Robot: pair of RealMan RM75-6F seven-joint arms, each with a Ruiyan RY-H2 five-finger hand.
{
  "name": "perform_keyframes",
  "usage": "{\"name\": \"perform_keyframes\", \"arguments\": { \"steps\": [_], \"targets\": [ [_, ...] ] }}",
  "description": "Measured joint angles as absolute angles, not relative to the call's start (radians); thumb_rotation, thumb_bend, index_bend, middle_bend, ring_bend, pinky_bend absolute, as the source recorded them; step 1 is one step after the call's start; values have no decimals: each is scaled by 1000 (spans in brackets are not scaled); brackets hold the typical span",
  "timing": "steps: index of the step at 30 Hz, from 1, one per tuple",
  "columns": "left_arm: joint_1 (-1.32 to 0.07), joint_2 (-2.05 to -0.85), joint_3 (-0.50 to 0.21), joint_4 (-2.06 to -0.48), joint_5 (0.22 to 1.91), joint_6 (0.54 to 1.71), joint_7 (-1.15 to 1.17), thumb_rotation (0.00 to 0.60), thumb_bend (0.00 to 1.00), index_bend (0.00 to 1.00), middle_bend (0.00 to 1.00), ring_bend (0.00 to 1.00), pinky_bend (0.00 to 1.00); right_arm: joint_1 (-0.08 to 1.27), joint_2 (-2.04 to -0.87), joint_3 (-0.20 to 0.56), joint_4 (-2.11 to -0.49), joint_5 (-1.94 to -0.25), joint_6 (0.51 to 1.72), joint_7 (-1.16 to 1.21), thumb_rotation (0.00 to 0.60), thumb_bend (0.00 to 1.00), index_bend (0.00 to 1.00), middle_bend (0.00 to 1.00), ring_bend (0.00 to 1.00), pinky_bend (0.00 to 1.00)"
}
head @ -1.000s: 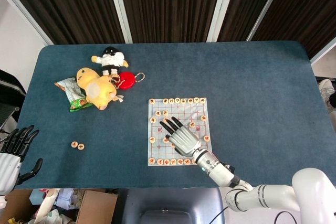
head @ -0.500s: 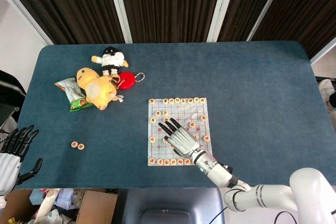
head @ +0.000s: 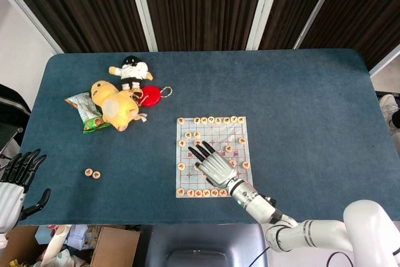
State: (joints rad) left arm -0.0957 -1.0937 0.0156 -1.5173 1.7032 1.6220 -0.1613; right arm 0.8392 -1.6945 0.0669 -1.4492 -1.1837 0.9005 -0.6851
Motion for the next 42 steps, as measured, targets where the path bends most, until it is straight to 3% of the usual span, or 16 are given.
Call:
{"name": "perform_keyframes", "arguments": {
  "steps": [16,29,42],
  "targets": [
    [-94,-1091,16,-1516,1705,1627,-171,600,400,0,0,0,7,857,-1732,71,-1407,-1142,876,-711,600,468,609,97,0,0],
    [-95,-1092,16,-1516,1705,1626,-168,600,401,0,0,0,7,859,-1718,69,-1432,-1101,880,-744,600,468,498,97,0,0],
    [-93,-1093,16,-1516,1704,1626,-161,600,401,0,0,0,7,803,-1620,48,-1558,-1224,987,-647,600,468,470,97,0,0]
  ]
}}
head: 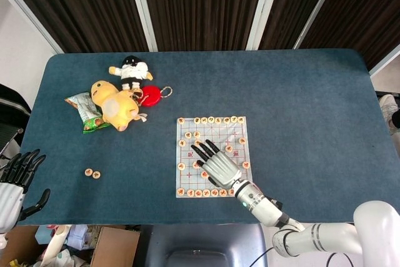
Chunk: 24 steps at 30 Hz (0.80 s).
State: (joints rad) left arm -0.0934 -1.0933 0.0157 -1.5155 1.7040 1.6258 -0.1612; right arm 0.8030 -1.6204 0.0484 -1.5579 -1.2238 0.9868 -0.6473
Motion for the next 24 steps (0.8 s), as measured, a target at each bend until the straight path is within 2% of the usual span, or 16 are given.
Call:
{"name": "perform_keyframes", "arguments": {
  "steps": [6,10,12,17,20,24],
  "targets": [
    [-96,-1099,13,-1518,1697,1616,-142,600,401,0,0,0,7,716,-1501,17,-1673,-1328,1140,-579,600,468,402,87,0,0],
    [-95,-1101,13,-1520,1699,1621,-138,600,401,0,0,0,7,591,-1377,-39,-1786,-1384,1301,-564,600,467,171,11,0,0],
    [-93,-1101,13,-1520,1703,1627,-135,600,402,0,0,0,6,528,-1332,-67,-1823,-1397,1371,-569,600,457,103,0,0,0],
    [-91,-1106,13,-1521,1702,1626,-120,600,401,0,0,0,6,368,-1244,-123,-1853,-1420,1534,-487,600,453,50,0,0,0],
    [-95,-1110,12,-1523,1696,1613,-109,600,401,0,0,0,6,314,-1209,-125,-1841,-1415,1584,-382,600,453,7,0,0,0],
    [-99,-1119,11,-1525,1695,1606,-91,600,401,0,0,0,6,238,-1181,-113,-1816,-1437,1657,-297,600,415,0,0,0,0]
  ]
}}
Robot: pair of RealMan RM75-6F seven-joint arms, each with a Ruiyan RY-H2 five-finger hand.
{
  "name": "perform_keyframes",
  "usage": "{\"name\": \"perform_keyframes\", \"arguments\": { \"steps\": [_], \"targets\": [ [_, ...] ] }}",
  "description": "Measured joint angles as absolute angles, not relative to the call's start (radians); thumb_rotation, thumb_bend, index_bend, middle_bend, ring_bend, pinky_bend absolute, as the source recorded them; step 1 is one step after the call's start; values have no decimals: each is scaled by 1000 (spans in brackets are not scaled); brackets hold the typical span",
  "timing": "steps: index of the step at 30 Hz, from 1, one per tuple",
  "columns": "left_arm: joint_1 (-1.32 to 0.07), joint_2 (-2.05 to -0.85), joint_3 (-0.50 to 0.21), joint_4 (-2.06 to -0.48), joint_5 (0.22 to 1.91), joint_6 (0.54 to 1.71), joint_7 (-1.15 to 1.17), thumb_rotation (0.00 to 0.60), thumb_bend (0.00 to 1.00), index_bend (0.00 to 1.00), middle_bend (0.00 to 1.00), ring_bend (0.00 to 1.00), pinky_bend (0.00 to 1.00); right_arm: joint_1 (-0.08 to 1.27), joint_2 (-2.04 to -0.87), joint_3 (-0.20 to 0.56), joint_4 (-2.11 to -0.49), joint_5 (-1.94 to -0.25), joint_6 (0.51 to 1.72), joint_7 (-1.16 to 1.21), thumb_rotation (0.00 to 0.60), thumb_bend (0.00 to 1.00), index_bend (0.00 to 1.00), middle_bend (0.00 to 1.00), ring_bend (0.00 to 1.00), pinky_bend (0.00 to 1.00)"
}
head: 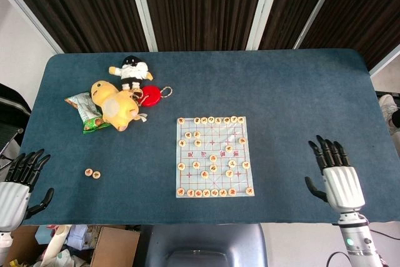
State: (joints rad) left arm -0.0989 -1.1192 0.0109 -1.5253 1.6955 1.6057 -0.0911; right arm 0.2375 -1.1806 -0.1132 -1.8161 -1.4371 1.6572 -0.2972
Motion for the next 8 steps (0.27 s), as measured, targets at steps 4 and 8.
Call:
{"name": "perform_keyframes", "arguments": {
  "steps": [4,8],
  "targets": [
    [-99,-1119,11,-1525,1694,1606,-90,600,401,0,0,0,6,216,-1167,-111,-1800,-1493,1653,-274,600,393,0,0,0,0],
    [-97,-1116,9,-1525,1691,1609,-97,600,401,0,0,0,7,203,-1163,-105,-1794,-1511,1634,-275,600,375,0,0,0,0]
  ]
}}
